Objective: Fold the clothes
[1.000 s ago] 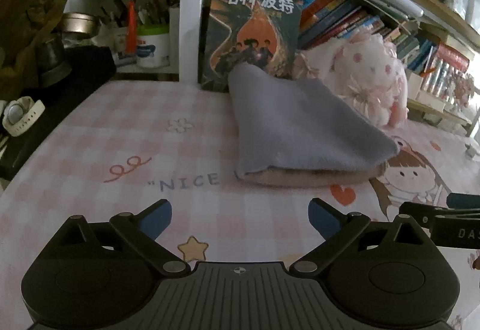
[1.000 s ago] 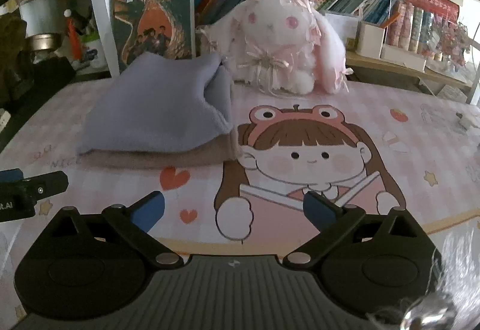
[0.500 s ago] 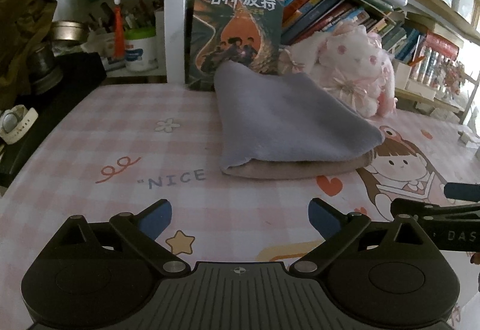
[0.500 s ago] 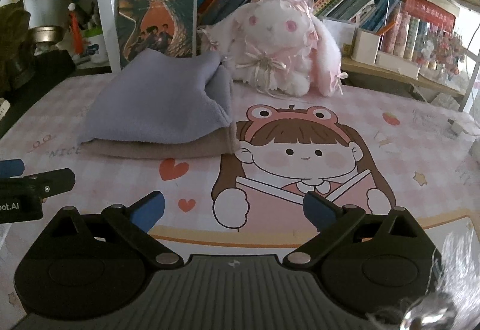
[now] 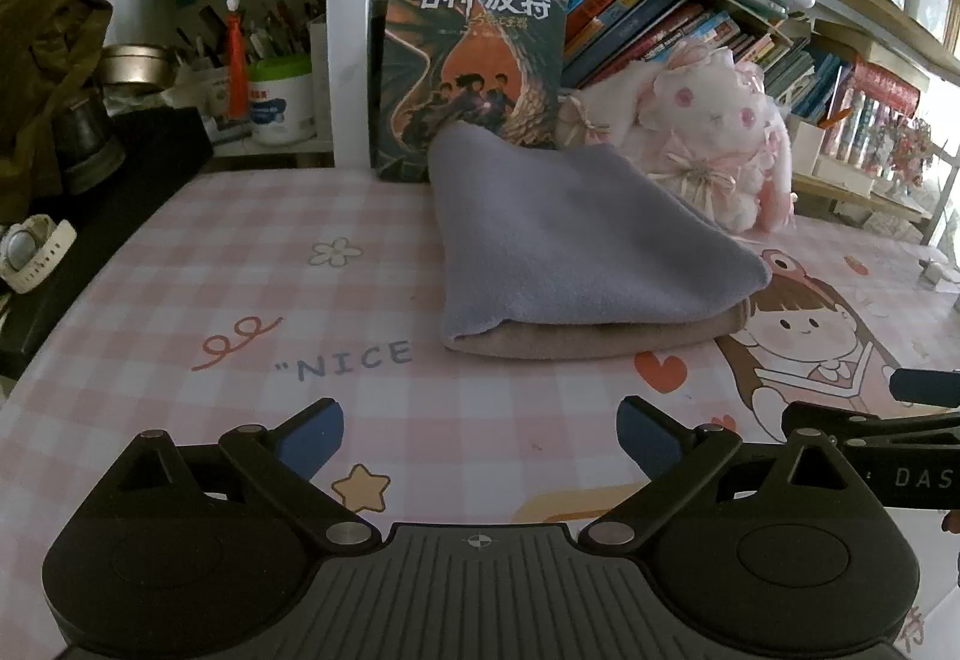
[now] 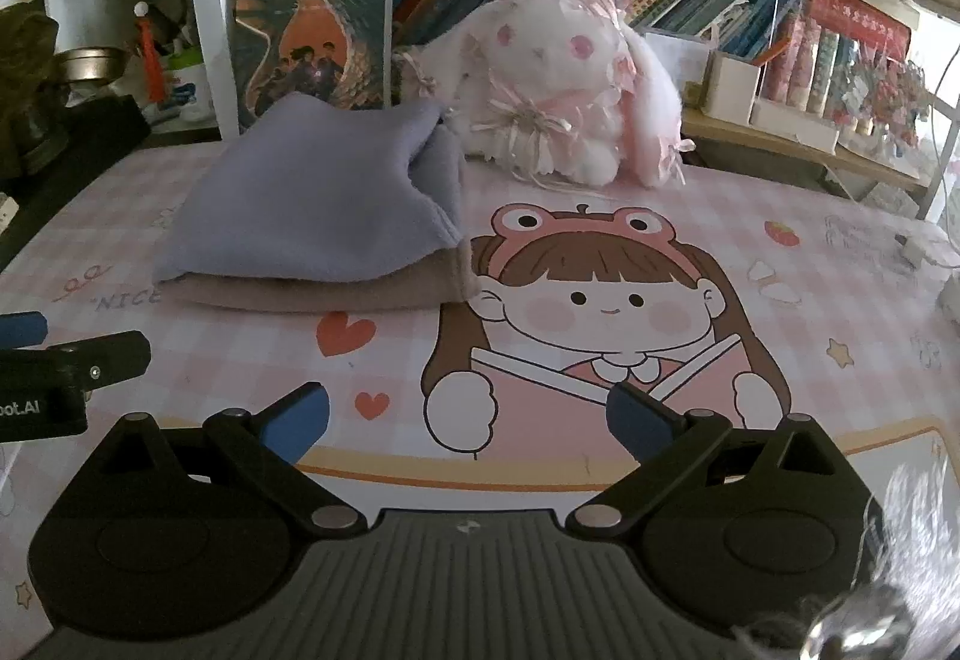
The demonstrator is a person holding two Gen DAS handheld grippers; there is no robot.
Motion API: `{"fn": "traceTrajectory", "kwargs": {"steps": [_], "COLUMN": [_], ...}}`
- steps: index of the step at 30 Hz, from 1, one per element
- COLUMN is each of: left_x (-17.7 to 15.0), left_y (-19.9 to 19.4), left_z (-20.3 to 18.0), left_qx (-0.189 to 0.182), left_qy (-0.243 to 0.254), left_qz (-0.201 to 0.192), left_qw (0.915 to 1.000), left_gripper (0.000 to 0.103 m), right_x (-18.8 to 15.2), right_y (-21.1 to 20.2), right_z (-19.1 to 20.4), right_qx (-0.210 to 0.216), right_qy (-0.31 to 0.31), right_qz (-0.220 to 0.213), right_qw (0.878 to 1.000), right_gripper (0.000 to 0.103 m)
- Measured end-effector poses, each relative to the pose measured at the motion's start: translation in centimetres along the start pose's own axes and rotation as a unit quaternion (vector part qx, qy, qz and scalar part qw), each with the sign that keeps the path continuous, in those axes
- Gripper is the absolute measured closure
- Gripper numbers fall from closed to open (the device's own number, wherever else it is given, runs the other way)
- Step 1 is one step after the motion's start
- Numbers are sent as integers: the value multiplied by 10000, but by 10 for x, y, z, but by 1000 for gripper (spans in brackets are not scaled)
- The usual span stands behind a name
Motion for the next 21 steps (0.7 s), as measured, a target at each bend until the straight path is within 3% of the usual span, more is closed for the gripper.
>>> {"fn": "traceTrajectory", "kwargs": {"steps": [21], "left_x": [-2], "left_y": [5], "left_z": [-1], "left_qx": [-57], "left_qy": [34], "left_qz": [180], "left_qw": [9998], "left_gripper": [1], "right_x": [-1], "right_y": [3], "right_z": [0], "right_qx": [31], "right_qy": [3], "right_qz": [59], "right_qw": [10000], "right_gripper": [3]}}
Point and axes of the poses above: each gripper's, at about its wrist camera, not at the fingertips, and y roughly the way its jaws point, z to its left, x to its top, the point moved 5 cm from there along y, roughly the way its jaws point, and after that the axes turned 1 degree about -z, right-handed, at the moved point
